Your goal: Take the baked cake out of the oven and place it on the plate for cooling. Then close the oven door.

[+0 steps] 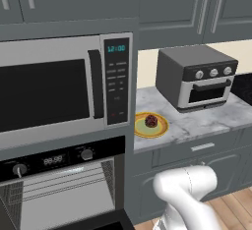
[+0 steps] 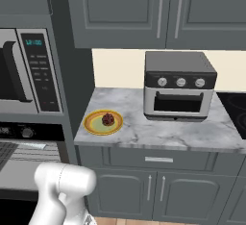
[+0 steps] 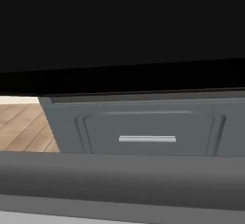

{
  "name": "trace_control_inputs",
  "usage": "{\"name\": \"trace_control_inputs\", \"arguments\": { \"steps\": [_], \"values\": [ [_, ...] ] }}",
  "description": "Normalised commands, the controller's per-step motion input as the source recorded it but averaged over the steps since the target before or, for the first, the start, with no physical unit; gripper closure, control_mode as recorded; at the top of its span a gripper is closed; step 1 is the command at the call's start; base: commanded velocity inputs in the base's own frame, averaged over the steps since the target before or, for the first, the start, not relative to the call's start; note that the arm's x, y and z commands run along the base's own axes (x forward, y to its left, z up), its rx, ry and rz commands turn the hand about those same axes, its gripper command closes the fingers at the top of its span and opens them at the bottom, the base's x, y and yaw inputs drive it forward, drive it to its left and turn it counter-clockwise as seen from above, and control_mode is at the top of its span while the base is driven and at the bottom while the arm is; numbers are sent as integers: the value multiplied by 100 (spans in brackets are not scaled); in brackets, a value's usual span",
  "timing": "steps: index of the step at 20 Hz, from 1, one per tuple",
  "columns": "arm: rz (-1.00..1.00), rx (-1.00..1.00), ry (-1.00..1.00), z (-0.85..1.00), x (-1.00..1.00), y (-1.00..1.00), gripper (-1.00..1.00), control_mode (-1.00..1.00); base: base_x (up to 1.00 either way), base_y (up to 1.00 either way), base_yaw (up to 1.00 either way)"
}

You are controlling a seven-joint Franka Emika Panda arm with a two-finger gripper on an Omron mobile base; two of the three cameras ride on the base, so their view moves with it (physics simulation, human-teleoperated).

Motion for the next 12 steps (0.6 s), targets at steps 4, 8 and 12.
{"name": "trace_control_inputs", "arguments": {
  "steps": [4, 8, 12],
  "values": [
    [0, 11, -4, 28, 85, 14, -100, -100, 0, 0, 0],
    [0, 12, -8, 33, 83, 17, -100, -100, 0, 0, 0],
    [0, 13, -16, 37, 80, 20, -100, -100, 0, 0, 0]
  ]
}}
